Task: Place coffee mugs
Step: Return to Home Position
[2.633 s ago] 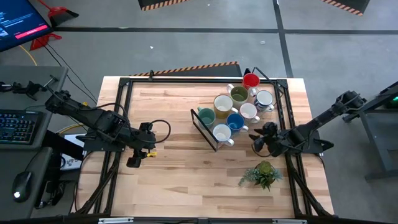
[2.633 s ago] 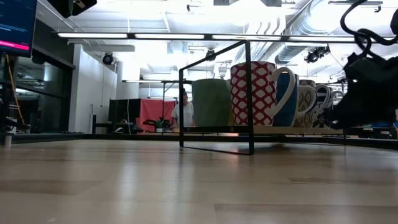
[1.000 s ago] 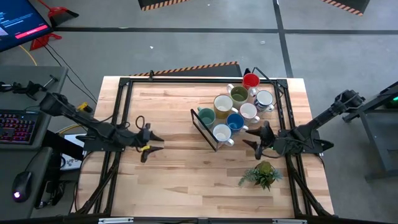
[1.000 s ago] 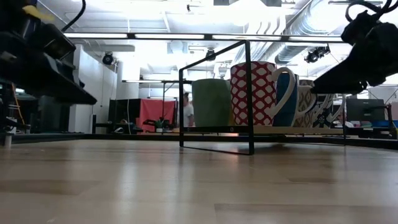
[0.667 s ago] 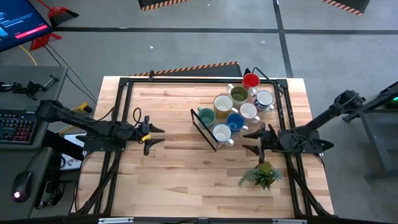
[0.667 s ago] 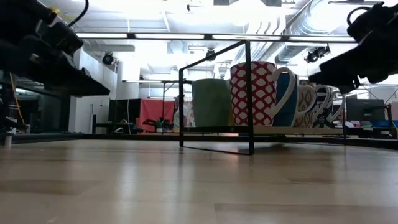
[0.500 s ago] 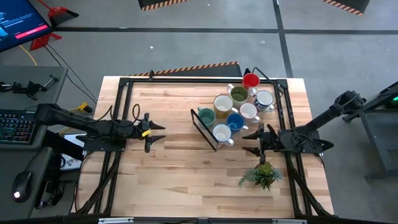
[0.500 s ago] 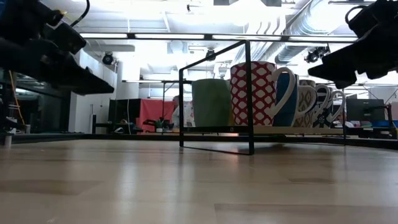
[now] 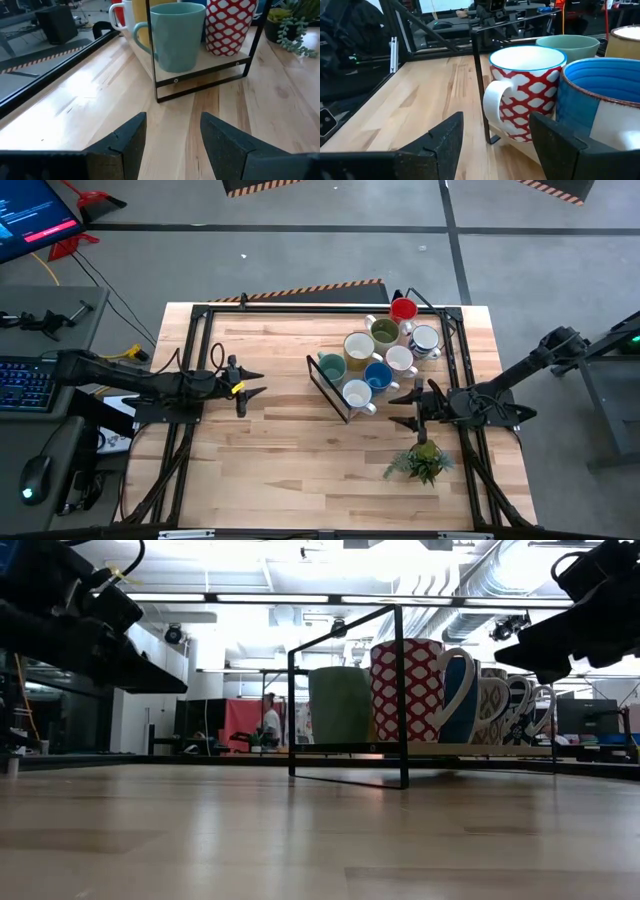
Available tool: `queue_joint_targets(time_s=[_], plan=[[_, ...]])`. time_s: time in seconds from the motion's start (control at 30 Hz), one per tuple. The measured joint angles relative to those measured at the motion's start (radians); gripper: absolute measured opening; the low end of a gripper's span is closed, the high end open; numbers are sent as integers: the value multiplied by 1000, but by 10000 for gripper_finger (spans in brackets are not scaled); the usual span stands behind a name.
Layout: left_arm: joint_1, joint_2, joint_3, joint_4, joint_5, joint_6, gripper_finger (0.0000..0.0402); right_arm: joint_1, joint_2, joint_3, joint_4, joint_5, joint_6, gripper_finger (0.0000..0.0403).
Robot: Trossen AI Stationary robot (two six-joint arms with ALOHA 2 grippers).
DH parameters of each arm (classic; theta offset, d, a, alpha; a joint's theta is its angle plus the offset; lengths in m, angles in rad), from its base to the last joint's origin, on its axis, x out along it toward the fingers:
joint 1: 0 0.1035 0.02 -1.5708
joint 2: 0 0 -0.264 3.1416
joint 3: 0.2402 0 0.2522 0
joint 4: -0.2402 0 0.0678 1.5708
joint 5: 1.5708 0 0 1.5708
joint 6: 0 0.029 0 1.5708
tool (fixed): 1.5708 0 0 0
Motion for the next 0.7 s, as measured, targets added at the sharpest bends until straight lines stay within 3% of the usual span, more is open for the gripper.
queue_joint_targets(time_s=[0.3, 0.57, 0.7], plan=[[0, 0, 0, 0, -1, 0, 177, -3, -3, 0, -81, -36, 3, 210], [0, 0, 0, -1, -2, 0, 177, -209, -318, -6, -261, -412, -94, 210], [0, 0, 0, -1, -2, 0, 177, -309, -450, -6, -344, -520, -134, 211]])
